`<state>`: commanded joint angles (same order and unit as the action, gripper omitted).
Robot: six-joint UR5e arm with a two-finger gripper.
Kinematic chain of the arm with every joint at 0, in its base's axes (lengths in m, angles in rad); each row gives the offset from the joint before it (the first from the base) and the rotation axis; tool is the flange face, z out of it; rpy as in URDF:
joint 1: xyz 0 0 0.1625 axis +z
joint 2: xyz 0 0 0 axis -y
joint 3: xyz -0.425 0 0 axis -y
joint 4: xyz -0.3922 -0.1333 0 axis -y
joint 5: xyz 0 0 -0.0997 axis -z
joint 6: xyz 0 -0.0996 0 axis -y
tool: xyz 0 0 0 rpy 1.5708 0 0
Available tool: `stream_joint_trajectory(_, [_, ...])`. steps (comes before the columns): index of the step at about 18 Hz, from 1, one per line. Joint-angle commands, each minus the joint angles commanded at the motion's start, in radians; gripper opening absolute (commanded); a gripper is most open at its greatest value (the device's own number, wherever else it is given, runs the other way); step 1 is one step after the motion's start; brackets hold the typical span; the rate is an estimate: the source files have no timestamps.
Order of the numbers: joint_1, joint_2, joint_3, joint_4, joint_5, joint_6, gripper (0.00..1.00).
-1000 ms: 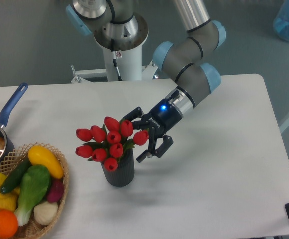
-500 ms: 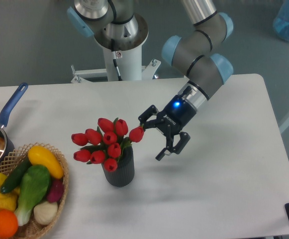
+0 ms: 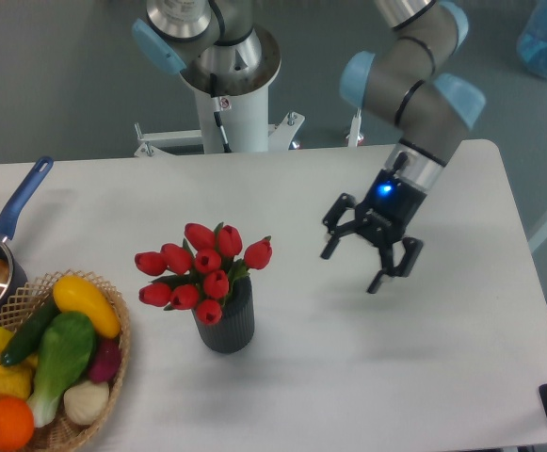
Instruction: Insert the flowers into the vase
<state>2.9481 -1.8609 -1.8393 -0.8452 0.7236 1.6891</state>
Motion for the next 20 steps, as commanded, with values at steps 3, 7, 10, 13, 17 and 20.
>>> stream_joint_trajectory(3, [0.045, 0.037, 0.047, -0.003, 0.208, -0.008, 1.00])
stream_joint_trajectory(7, [0.106, 0.087, 0.078, -0.012, 0.431, -0.115, 1.00])
stream_joint_trajectory(10, [0.173, 0.156, 0.075, -0.041, 0.557, -0.114, 1.00])
stream_joint_trajectory(13, [0.241, 0.241, 0.077, -0.112, 0.652, -0.111, 1.00])
stream_joint_trajectory(17, [0.341, 0.301, 0.083, -0.198, 0.715, -0.037, 1.00])
stream_joint_trajectory(20, [0.417, 0.334, 0.087, -0.287, 0.717, 0.068, 1.00])
